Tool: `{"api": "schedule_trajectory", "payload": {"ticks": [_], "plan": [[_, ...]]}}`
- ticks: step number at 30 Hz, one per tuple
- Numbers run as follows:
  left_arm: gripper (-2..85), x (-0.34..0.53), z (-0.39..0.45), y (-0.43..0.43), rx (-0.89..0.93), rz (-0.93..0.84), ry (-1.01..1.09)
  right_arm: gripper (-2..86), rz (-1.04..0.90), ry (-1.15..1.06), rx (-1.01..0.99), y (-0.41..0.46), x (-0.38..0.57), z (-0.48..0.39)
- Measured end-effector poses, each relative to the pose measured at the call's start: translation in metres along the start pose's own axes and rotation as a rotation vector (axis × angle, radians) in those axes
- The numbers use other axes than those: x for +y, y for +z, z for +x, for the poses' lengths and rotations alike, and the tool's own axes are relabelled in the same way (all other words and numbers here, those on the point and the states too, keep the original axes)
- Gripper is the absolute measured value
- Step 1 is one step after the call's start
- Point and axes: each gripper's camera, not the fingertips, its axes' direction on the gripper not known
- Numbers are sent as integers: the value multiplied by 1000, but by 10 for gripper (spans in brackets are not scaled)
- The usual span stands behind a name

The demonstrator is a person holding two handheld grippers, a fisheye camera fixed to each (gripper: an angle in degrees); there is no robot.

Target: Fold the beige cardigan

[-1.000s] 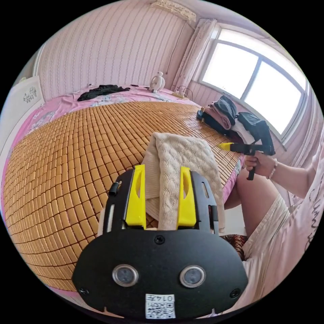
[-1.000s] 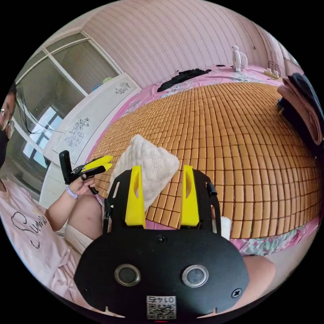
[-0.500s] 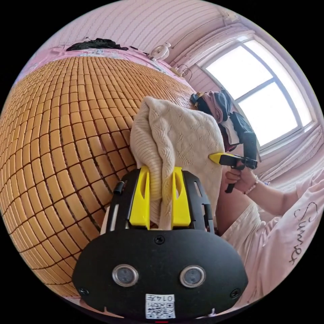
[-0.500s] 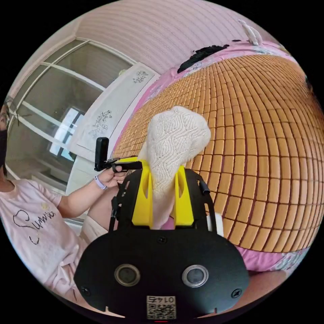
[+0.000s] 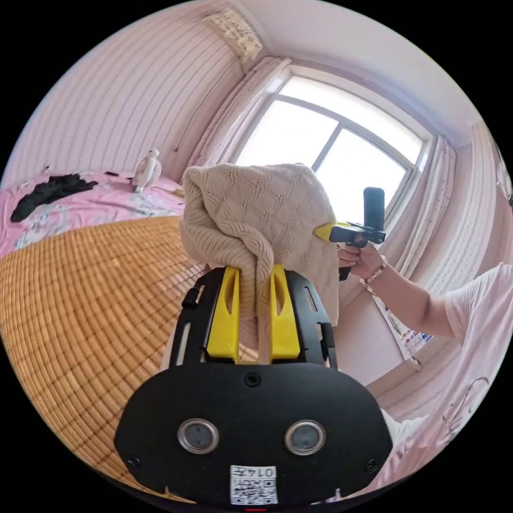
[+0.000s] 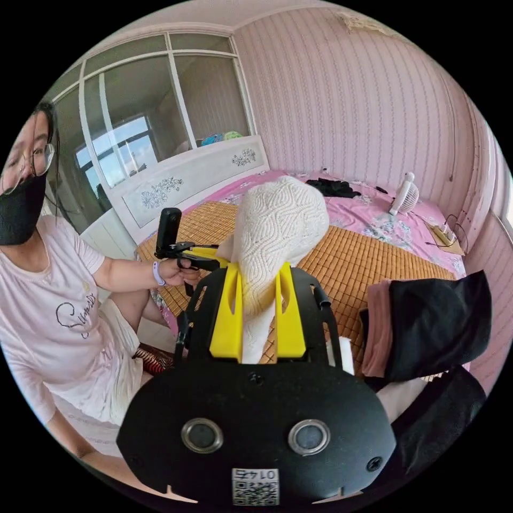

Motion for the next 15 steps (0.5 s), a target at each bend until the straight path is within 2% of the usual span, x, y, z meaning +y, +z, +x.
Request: {"api": "schedule_trajectory", "payload": {"ticks": [2, 4, 6, 7, 8, 10, 12, 15], "plan": [[88, -75, 33, 65, 50, 38, 106, 101, 23, 81, 67, -55, -14, 53], [98, -133, 48, 119, 68, 42, 118, 111, 53, 361, 160, -110, -20, 135], [107, -190, 46, 177, 110, 11, 29, 119, 130, 651, 218, -135, 0, 191], [111, -220, 41, 214, 107, -13, -14, 123, 173, 787, 320, -141, 23, 217], [114, -241, 34, 245, 73, -52, -58, 124, 179, 853, 361, -139, 35, 230], [113, -253, 26, 275, 0, -108, -96, 127, 78, 1029, 387, -119, 77, 263], [111, -245, 25, 283, -56, -116, -70, 126, 93, 957, 386, -116, 88, 251], [100, -214, 35, 277, -97, -156, 45, 119, 217, 734, 465, -132, 105, 184]]}}
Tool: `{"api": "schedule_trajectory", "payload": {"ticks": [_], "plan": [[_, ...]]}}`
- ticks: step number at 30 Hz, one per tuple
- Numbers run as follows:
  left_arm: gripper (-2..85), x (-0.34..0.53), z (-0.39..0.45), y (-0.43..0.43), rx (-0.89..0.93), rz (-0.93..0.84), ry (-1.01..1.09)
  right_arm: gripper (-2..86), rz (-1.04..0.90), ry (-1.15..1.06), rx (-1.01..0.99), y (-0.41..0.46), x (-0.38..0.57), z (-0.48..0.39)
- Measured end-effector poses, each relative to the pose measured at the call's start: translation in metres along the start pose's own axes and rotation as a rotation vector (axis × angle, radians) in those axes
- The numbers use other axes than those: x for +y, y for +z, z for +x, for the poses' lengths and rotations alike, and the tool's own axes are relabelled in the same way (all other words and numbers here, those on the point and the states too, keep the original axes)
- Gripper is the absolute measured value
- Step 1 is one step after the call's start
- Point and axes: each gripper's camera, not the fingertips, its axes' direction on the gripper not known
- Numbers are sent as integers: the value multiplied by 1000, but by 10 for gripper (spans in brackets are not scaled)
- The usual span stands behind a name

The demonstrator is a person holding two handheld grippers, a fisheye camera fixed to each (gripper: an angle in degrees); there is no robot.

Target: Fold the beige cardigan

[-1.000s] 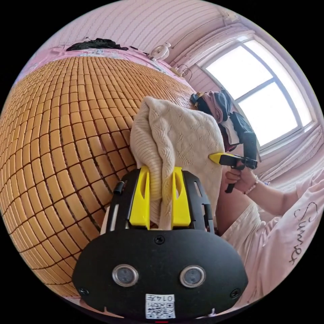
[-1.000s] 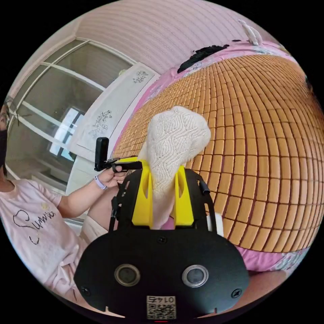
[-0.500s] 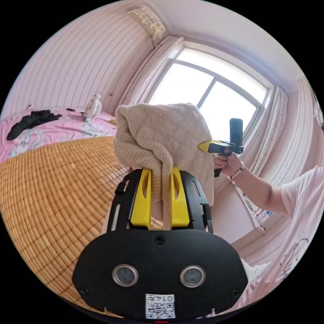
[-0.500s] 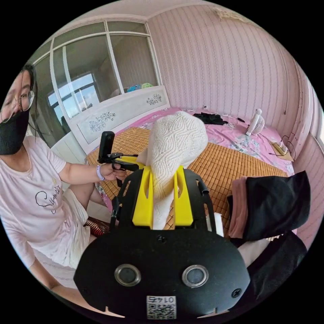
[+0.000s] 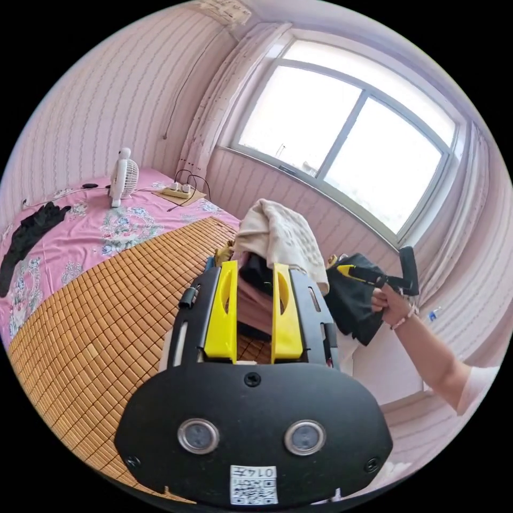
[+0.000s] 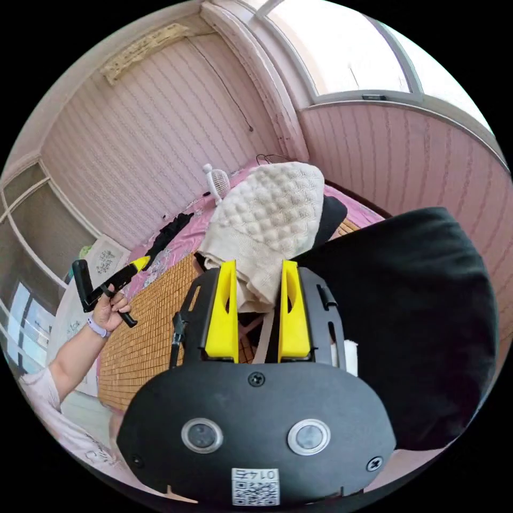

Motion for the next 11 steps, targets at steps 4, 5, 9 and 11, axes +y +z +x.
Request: {"api": "schedule_trajectory", "payload": {"ticks": [4, 5, 9, 11], "plan": [[90, 66, 25, -18, 5, -73, 114, 120, 4, -205, 109, -52, 73, -38], [89, 86, 37, -23, 14, -85, 148, 120, -6, -229, 135, -58, 81, -43], [83, 136, 82, -18, 26, -138, 195, 128, -76, -363, 294, -81, 112, -68], [75, 151, 103, 2, 88, -160, 133, 131, -81, -360, 398, -85, 109, -73]]}}
